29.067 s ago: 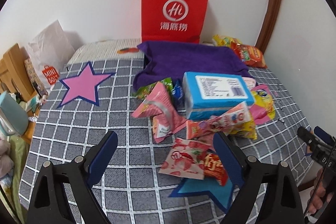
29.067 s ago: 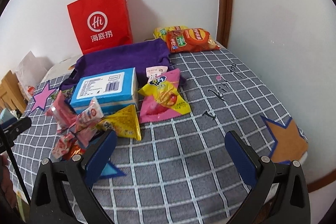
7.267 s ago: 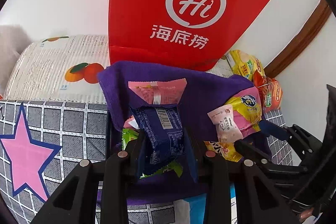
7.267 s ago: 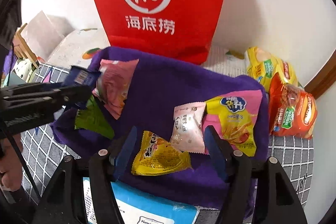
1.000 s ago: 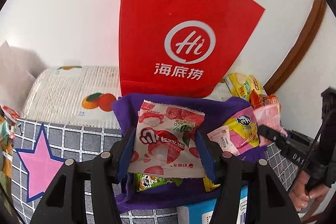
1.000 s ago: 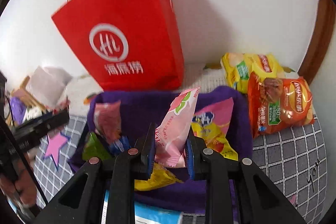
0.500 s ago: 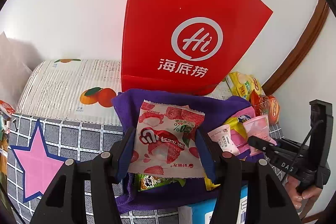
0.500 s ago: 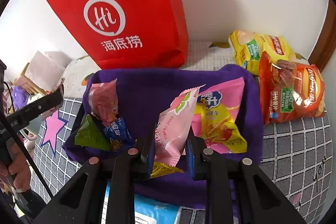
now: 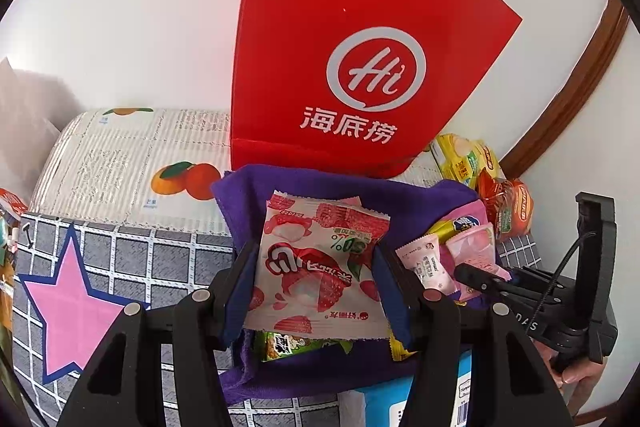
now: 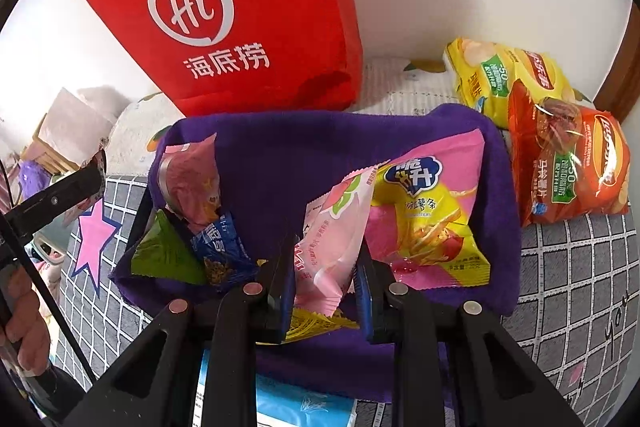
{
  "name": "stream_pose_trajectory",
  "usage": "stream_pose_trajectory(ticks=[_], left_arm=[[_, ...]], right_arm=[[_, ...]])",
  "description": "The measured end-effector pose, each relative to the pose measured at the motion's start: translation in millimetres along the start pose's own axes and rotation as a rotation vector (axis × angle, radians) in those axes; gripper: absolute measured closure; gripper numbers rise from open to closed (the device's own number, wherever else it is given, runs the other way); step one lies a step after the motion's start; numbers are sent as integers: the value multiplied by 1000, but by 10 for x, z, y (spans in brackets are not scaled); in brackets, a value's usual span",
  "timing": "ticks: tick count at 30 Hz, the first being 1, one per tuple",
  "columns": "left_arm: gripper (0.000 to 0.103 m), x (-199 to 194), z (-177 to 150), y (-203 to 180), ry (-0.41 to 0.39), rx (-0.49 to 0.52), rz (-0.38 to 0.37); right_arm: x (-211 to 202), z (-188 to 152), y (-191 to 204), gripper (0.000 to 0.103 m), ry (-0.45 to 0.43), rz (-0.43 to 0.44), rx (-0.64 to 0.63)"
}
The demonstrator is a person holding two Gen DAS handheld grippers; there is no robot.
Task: Organize snacks
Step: 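Open the right tool to release the pink candy while the left tool releases the strawberry packet on the towel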
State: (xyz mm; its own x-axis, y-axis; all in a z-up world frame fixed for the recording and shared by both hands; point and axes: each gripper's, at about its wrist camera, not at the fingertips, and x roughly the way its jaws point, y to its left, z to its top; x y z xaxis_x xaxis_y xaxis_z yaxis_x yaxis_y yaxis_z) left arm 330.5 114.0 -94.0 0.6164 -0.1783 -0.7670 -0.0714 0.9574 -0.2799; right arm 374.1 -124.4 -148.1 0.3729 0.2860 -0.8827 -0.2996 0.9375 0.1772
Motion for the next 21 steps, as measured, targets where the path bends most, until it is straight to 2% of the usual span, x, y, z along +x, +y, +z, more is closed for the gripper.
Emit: stream_pose_trajectory(ticks=[3,5,15,21], left_arm=[[48,32,-8,-4,13,-3,-14],[48,48,-15,-6,18,-3,-16],[48,179,-48,-48,60,-1,-34],[48,345,-108,-117,120,8,-47]], right_arm=[[6,17,15,64,0,-5,-7],[-43,18,19,51,-24,-11,-11],[-307,22,-4,51,-90,-13,-13],[-381,23,10,51,-114,-65,-28]])
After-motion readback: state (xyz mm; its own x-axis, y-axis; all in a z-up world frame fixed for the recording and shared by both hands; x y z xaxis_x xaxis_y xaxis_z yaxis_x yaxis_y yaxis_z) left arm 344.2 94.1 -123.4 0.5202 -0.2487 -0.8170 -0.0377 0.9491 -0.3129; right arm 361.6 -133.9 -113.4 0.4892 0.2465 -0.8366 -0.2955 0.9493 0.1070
